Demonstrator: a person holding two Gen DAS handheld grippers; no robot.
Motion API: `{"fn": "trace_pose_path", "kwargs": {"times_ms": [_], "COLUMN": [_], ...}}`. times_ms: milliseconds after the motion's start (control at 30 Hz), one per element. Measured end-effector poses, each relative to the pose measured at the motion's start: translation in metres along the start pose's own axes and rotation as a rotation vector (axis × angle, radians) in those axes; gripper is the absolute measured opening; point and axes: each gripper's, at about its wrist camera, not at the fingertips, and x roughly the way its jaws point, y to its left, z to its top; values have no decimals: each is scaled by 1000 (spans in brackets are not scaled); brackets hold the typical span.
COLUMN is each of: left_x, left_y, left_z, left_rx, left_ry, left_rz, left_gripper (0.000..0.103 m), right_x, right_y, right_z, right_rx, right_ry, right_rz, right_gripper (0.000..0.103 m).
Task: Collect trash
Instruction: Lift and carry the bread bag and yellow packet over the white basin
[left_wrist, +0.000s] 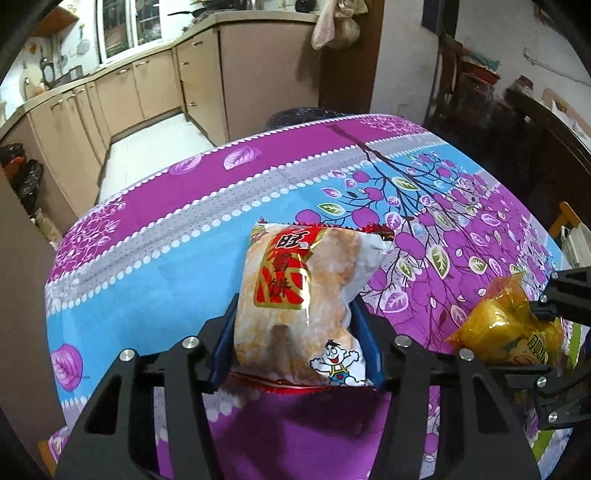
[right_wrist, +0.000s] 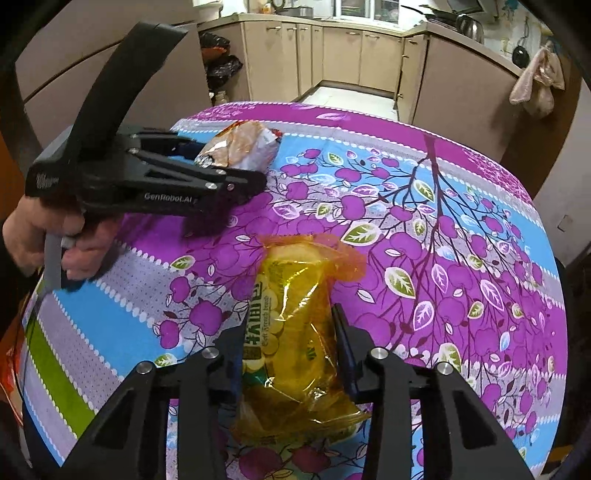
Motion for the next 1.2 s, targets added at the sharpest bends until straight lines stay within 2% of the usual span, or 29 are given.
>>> {"fn": "trace_pose_path", "kwargs": {"times_ms": [133, 300, 533, 667, 867, 1200], "left_x": [-13, -47, -111, -142, -176, -203], "left_y": [-8, -17, -27, -37, -62, -119], "left_z": [-6, -16, -32, -40, -43, -43], "left_rx": [-22, -67, -148, -181, -170, -113], "left_ry": [-32, -92, -218, -268, -318, -363], "left_rz": [86, 226, 332, 327, 306, 249], "left_gripper": [51, 51, 51, 51, 51, 51], "right_x": [-8, -33, -87, -122, -165, -225], "right_y": [0, 4, 18, 26, 33, 23], "right_z": [-7, -23, -48, -59, -75, -96], "right_rx": [43, 87, 101, 113, 139, 169], "right_ry": [-40, -121, -251, -319, -378, -430], "right_rz": [-18, -39, -91, -111, -124, -194], "right_gripper": [36, 35, 35, 35, 35, 35]}}
